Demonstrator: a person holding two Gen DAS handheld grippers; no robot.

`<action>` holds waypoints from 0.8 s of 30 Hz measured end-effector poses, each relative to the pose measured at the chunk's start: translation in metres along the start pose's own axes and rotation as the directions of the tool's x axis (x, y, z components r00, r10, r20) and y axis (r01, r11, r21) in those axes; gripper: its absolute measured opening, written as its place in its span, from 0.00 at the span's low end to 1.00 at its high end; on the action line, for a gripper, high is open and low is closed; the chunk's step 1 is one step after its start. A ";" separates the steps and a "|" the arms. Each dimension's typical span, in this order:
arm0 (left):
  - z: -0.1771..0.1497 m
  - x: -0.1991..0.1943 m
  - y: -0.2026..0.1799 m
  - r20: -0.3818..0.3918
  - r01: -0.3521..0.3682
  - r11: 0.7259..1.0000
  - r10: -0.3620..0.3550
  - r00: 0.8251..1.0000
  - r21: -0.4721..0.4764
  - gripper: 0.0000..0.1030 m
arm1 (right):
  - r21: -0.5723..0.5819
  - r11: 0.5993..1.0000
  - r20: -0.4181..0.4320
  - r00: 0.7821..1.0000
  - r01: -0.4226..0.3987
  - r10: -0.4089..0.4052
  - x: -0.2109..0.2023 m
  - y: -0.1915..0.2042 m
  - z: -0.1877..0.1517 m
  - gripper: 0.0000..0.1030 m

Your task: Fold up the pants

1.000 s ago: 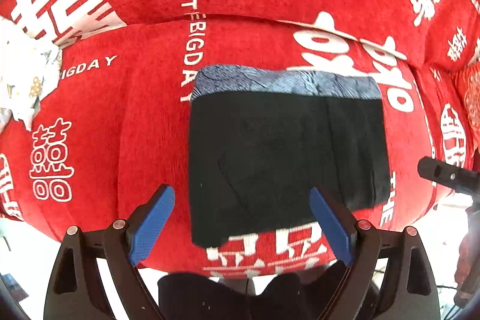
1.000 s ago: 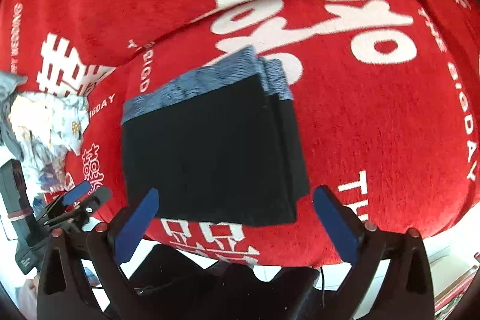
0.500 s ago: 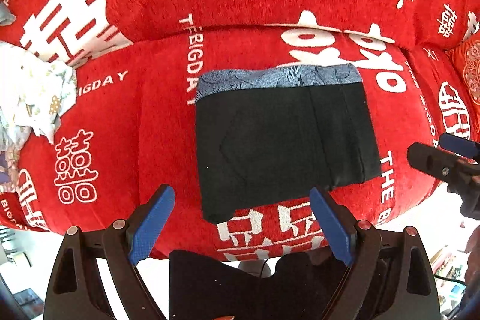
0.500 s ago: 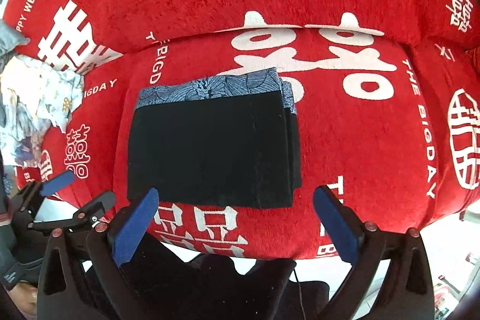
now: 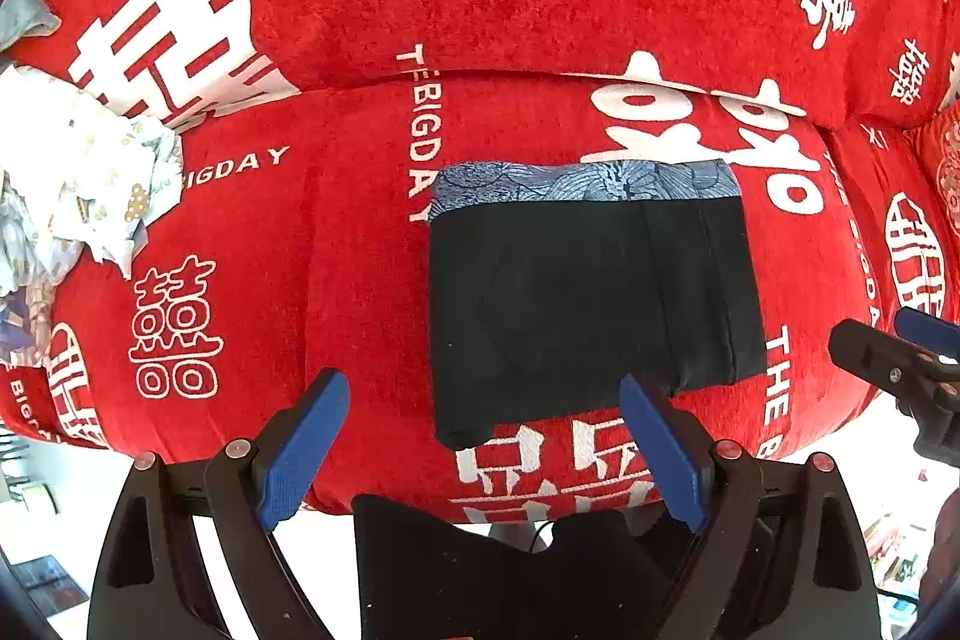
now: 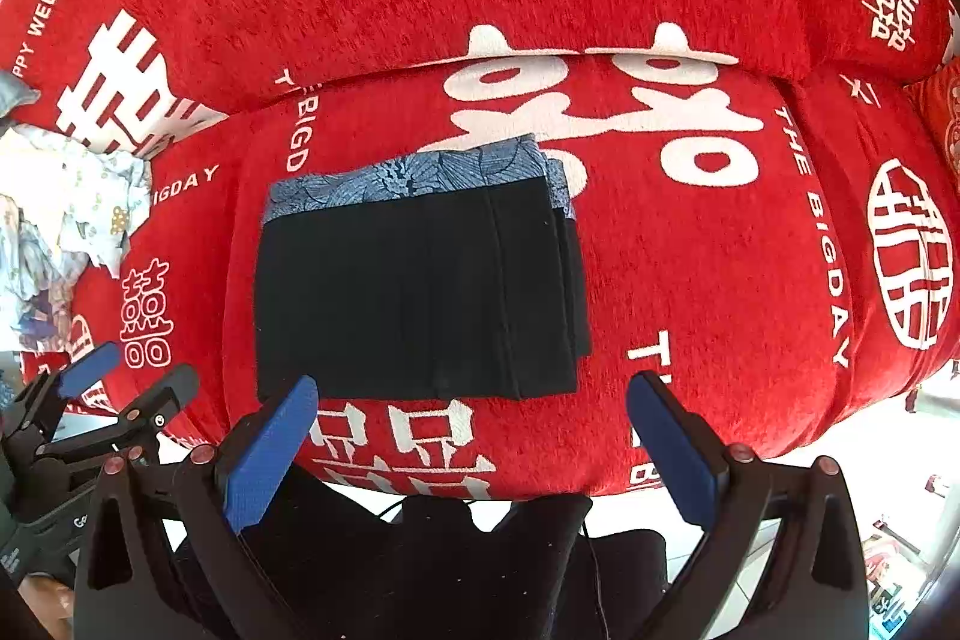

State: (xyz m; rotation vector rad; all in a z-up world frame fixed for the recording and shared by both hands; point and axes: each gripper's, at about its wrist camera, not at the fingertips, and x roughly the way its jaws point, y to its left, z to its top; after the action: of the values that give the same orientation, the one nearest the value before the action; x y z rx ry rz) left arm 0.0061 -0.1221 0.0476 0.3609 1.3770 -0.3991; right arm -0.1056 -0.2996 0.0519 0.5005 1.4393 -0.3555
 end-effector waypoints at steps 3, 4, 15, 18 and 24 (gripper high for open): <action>0.001 -0.001 0.001 0.005 -0.001 1.000 0.001 1.000 -0.006 0.90 | -0.008 1.000 -0.007 1.000 0.004 -0.004 0.001 0.003 0.000 1.00; 0.001 -0.001 0.001 0.007 0.000 1.000 0.000 1.000 -0.008 0.90 | -0.012 1.000 -0.012 1.000 0.005 -0.005 0.002 0.005 0.001 1.00; 0.001 0.002 0.002 -0.009 0.000 1.000 0.000 1.000 -0.019 0.90 | -0.037 0.999 -0.034 0.999 0.022 -0.023 0.005 0.011 -0.002 1.00; 0.001 0.002 0.003 -0.016 0.002 1.000 -0.003 1.000 -0.027 0.90 | -0.036 0.999 -0.035 0.999 0.026 -0.027 0.005 0.011 -0.002 1.00; 0.001 0.002 0.003 -0.024 0.008 1.000 -0.009 1.000 -0.029 0.90 | -0.039 0.999 -0.035 0.999 0.026 -0.027 0.005 0.011 -0.002 1.00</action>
State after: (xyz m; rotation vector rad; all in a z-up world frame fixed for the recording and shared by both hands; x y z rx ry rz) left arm 0.0083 -0.1201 0.0460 0.3368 1.4073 -0.3825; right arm -0.1011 -0.2891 0.0478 0.4590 1.4855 -0.3409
